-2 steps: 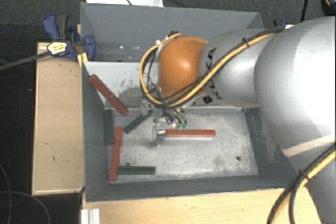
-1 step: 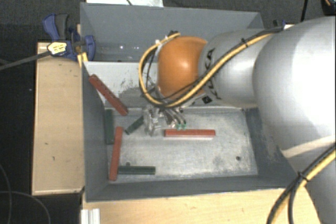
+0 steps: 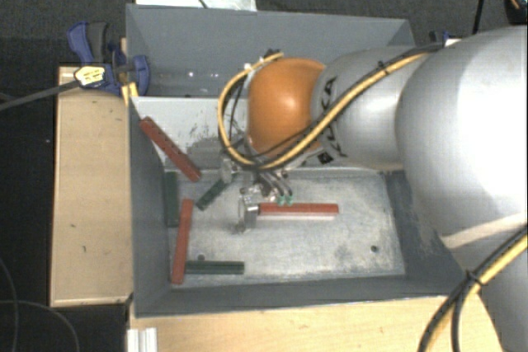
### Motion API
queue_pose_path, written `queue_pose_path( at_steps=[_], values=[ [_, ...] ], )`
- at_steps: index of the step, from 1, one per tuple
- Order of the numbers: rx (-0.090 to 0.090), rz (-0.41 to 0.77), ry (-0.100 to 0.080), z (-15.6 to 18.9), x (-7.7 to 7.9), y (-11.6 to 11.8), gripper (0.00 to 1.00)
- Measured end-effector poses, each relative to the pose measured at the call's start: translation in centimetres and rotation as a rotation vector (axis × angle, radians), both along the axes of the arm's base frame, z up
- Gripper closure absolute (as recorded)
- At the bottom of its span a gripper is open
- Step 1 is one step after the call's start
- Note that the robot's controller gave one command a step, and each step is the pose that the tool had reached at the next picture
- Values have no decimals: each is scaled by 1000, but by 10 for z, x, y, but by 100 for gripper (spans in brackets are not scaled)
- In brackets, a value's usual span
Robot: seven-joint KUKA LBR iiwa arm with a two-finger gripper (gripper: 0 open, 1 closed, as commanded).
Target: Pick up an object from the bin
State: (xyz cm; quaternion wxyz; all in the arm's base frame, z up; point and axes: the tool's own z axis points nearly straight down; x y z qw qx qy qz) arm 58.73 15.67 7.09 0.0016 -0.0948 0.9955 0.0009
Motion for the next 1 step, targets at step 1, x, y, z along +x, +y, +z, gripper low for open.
queue_pose_path(
  at_steps=[1],
  values=[
    [-6, 67, 5, -1, -37, -92, 0]
  ],
)
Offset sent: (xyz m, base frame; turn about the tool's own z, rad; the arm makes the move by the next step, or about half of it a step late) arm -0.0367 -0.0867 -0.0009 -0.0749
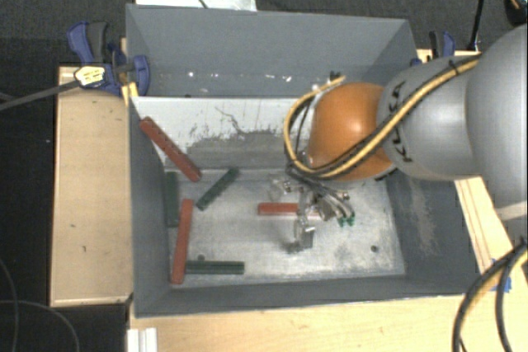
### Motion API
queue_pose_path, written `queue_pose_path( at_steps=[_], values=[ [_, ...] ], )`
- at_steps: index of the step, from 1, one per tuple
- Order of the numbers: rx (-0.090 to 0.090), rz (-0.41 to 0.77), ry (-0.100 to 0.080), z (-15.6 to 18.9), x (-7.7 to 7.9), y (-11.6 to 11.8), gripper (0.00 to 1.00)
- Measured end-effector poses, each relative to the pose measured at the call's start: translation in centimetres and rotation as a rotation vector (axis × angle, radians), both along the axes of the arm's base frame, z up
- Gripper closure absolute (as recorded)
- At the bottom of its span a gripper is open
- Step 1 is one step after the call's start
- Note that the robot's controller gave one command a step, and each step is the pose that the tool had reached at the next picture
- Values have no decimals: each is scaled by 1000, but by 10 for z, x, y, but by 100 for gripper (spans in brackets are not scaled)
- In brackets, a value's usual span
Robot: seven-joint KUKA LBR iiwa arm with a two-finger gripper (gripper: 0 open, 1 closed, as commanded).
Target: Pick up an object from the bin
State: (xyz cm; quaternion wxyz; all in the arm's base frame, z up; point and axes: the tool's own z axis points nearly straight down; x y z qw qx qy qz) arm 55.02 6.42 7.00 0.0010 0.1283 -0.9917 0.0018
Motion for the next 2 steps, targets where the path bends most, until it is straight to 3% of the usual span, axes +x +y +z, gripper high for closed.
queue_pose_path(
  at_steps=[1, 2],
  values=[
    [5, 2, -3, 1, 1, 6, 100],
    [5, 58, -11, 147, -15, 9, 100]
  ],
)
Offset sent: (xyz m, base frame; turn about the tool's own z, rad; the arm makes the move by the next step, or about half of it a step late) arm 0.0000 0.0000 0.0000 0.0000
